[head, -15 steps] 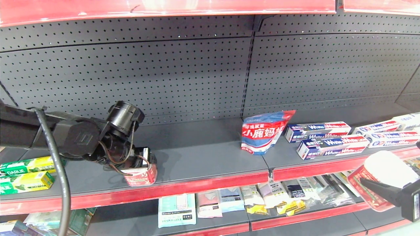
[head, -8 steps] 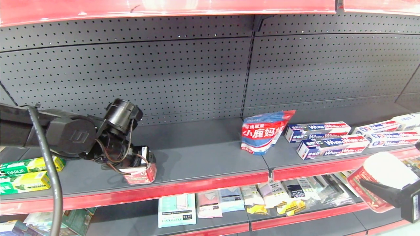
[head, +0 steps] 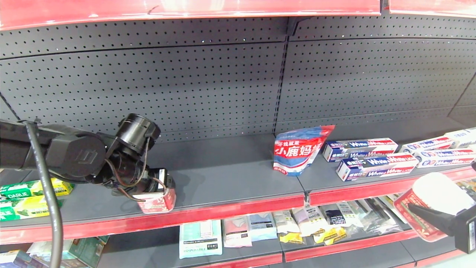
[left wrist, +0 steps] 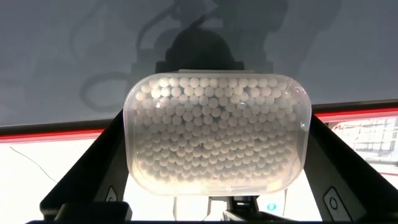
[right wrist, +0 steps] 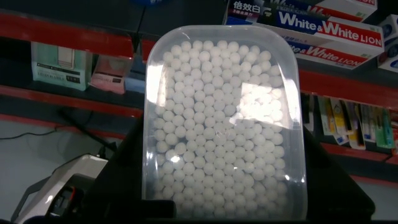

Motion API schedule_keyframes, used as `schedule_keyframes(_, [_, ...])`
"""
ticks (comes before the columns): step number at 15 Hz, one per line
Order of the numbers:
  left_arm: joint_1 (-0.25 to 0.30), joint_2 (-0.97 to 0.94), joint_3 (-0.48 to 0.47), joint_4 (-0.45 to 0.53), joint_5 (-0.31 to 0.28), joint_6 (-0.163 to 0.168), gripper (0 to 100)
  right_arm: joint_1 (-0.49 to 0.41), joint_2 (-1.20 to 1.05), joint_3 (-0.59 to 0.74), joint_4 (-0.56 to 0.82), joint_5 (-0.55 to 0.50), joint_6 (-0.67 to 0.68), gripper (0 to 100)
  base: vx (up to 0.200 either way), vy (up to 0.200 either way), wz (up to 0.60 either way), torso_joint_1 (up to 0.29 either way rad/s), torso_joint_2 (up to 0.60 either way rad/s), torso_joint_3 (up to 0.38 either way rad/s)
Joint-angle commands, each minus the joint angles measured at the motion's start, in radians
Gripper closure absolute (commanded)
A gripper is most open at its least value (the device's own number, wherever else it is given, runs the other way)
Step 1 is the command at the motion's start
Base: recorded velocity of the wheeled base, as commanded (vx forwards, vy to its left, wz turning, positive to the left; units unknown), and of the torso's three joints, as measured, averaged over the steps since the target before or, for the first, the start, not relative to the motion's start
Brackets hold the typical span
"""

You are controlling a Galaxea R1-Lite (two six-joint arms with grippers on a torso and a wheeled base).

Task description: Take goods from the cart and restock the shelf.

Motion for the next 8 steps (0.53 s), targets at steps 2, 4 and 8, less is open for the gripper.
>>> schedule_keyframes(2, [0.0, 0.007, 0.012, -0.003, -0.001, -0.001, 100, 0.0, -0.006, -0.001, 0.0, 0.001, -0.001, 100, 0.0, 0.0, 0.0, 0.0, 0.0, 0.0])
schedule_keyframes(4, [0.003, 0.013, 0.003, -0.007, -0.001, -0.002, 100, 0.0, -0.006, 0.002, 0.0, 0.001, -0.001, 100, 0.0, 0.0, 0.0, 0.0, 0.0, 0.0])
schedule_keyframes(8, [0.003, 0.011, -0.022, -0.006, -0.001, -0.021, 100, 0.0, -0.006, 0.001, 0.0, 0.001, -0.007, 100, 0.0, 0.0, 0.0, 0.0, 0.0, 0.0])
